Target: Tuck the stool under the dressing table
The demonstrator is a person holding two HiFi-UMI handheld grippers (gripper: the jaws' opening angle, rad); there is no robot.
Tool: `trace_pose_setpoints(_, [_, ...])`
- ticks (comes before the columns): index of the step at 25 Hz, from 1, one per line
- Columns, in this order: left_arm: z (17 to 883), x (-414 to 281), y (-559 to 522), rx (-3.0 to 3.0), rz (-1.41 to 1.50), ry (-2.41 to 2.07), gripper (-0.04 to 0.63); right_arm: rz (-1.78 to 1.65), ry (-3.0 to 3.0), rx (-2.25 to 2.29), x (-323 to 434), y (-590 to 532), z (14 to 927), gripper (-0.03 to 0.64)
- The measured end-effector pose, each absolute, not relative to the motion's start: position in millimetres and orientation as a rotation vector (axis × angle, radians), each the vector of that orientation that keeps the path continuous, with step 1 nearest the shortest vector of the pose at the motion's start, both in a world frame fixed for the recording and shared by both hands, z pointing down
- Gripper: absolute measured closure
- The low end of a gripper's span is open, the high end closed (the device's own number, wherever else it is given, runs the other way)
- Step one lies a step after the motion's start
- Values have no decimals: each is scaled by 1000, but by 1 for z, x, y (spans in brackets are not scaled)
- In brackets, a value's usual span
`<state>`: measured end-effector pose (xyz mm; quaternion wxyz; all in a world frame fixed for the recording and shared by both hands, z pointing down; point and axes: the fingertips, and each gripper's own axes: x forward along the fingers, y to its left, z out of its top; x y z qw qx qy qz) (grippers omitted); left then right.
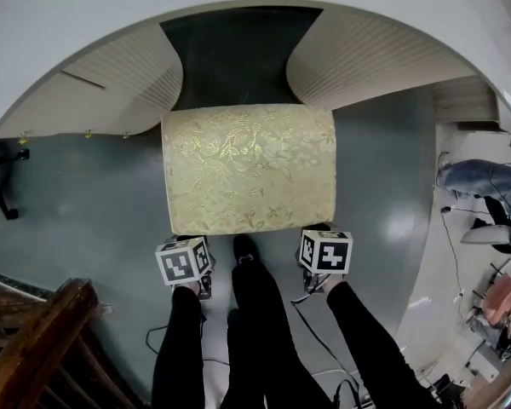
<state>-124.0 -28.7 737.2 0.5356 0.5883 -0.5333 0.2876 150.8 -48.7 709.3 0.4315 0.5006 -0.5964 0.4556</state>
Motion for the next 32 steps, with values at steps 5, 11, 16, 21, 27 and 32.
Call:
trace_pose_setpoints(5, [738, -125, -59, 1413, 646, -1271, 588, 1115, -1504, 1239, 141, -66, 714, 612])
trace_pose_setpoints(11, [733, -113, -88, 1465, 643, -1245, 588, 1101, -1516, 1271, 141, -92, 711, 613])
trace_pose_setpoints(16, [733, -111, -94, 1461, 610, -1241, 588, 1107, -1515, 1289, 144, -107, 712, 612])
trace_pose_setpoints(21, [733, -112, -104, 1453, 598, -1231, 588, 1089, -1515, 1291, 142, -118, 712, 612])
trace_pose_setpoints(27, [731, -113, -121, 1475, 610, -1236, 588, 1095, -1533, 1290, 140, -131, 711, 612])
trace_pose_setpoints(32, [726, -117, -155, 1517, 639, -1223, 588, 1082, -1548, 1314, 134, -167, 707, 613])
